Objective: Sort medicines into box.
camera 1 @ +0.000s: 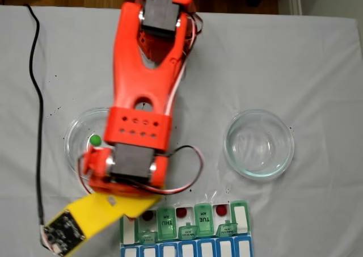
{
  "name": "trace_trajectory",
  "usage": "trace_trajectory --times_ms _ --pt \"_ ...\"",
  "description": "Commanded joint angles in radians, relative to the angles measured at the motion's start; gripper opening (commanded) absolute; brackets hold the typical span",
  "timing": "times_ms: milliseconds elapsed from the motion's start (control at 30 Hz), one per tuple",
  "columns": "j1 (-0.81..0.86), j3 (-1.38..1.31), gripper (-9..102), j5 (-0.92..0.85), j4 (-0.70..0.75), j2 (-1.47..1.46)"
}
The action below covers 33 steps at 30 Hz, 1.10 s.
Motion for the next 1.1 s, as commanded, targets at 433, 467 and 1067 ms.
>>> trace_trajectory --times_ms 433,467,1067 --pt "0.195 0.529 8 -0.258 -0.101 0.529" --pt "0.209 0.543 10 -0.276 -0.101 0.538" --pt "0.250 0.744 22 -0.272 -0.238 0.545"
